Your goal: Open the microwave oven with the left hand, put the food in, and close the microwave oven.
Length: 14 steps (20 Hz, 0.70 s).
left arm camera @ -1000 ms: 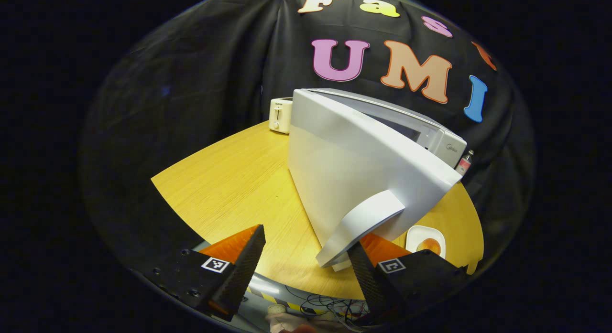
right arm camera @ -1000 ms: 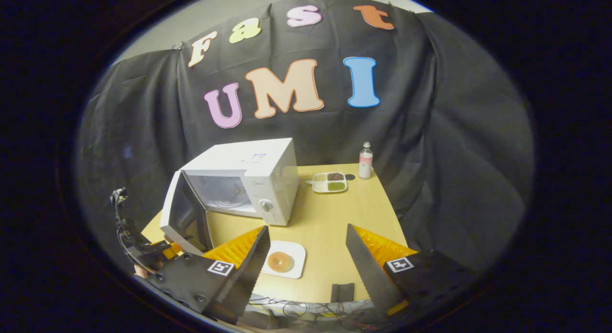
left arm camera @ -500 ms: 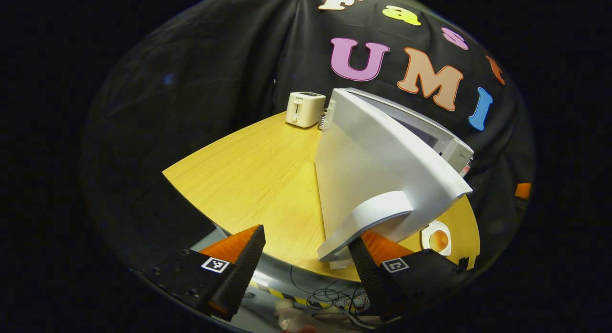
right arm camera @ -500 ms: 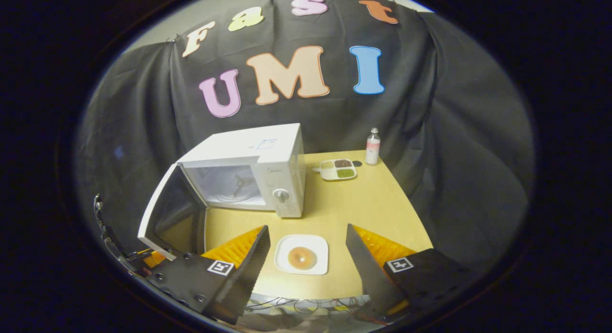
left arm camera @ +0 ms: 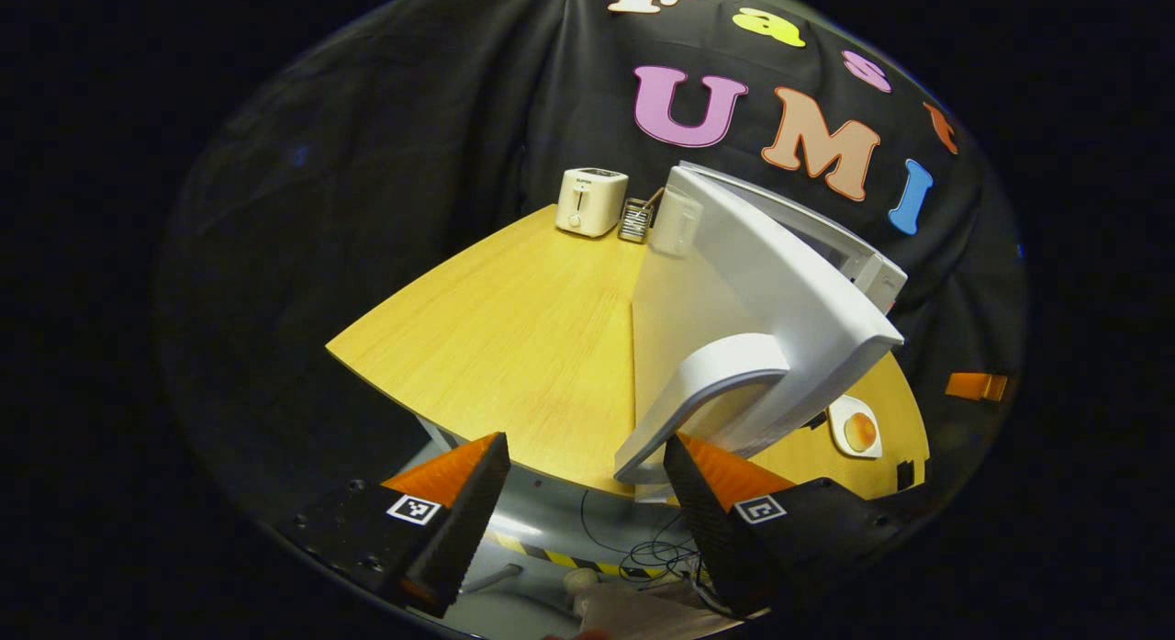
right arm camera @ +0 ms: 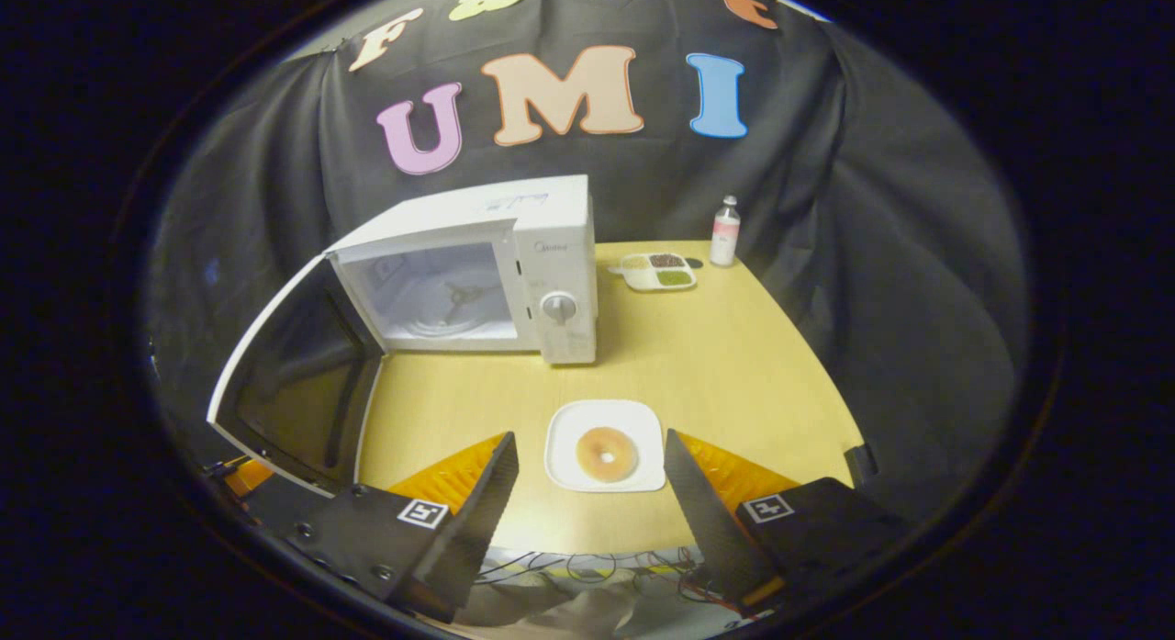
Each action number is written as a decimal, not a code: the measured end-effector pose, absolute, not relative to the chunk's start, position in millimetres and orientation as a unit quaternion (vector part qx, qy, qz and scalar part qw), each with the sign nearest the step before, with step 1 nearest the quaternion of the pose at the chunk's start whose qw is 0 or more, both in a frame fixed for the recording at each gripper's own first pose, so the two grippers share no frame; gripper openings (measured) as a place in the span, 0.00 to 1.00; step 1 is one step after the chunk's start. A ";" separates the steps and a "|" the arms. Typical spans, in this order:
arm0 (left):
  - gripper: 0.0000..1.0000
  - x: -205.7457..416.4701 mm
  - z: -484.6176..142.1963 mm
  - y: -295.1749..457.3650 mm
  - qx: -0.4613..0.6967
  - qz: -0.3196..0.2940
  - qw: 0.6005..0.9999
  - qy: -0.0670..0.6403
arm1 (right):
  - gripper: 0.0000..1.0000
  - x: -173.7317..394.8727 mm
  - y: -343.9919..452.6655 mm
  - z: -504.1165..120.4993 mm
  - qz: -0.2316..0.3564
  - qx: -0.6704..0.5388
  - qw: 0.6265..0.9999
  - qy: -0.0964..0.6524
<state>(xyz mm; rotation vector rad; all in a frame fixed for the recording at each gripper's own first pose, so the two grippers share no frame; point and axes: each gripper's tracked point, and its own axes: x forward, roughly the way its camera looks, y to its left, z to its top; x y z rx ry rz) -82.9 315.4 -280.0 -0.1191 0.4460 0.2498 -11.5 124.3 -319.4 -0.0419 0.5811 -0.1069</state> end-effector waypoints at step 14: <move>0.96 -124.7 -211.9 425.0 -0.087 0.341 0.927 0.130 | 1.00 45.5 110.1 -414.1 -0.022 -0.034 0.908 0.417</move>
